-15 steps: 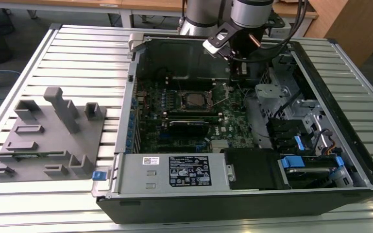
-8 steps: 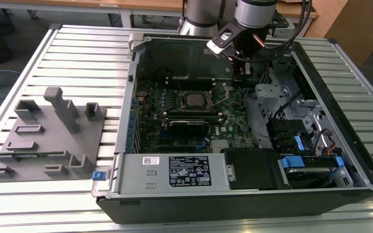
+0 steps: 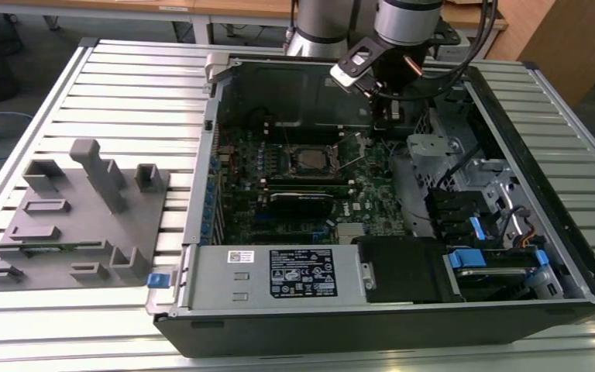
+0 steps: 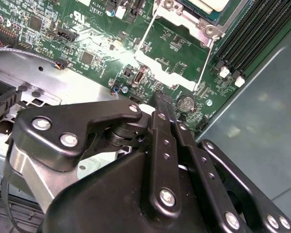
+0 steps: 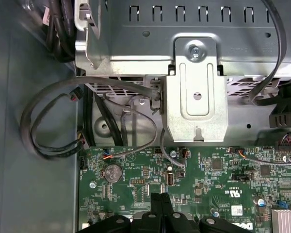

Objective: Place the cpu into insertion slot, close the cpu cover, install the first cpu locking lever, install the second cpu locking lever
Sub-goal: 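Close the cpu cover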

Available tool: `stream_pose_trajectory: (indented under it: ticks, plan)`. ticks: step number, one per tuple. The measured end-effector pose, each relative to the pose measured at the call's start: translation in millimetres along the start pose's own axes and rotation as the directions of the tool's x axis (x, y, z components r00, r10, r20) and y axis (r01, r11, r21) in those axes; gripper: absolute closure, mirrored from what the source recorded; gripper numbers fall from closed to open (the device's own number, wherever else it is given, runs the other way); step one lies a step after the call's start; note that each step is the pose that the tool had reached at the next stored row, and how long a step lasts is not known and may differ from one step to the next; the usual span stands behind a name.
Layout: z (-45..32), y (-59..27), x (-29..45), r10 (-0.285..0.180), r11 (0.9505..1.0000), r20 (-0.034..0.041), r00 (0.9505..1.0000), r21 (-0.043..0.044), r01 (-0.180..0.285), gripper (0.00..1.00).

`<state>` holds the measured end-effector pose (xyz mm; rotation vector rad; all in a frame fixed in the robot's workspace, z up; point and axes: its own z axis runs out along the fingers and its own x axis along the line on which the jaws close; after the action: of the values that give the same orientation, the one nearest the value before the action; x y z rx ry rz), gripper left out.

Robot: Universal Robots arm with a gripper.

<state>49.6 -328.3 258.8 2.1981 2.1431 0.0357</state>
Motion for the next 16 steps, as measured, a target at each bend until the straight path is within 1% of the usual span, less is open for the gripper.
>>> stream_pose_trajectory:
  ticks: [8, 16]
  plan:
    - [6.0, 4.3, 0.3, 0.0, 1.0, 0.0003, 1.0, 0.0093, 0.0, 0.89]
    - [15.0, 4.2, 0.6, 0.0, 0.9999, 0.0024, 1.0, 0.0113, 0.0, 0.89]
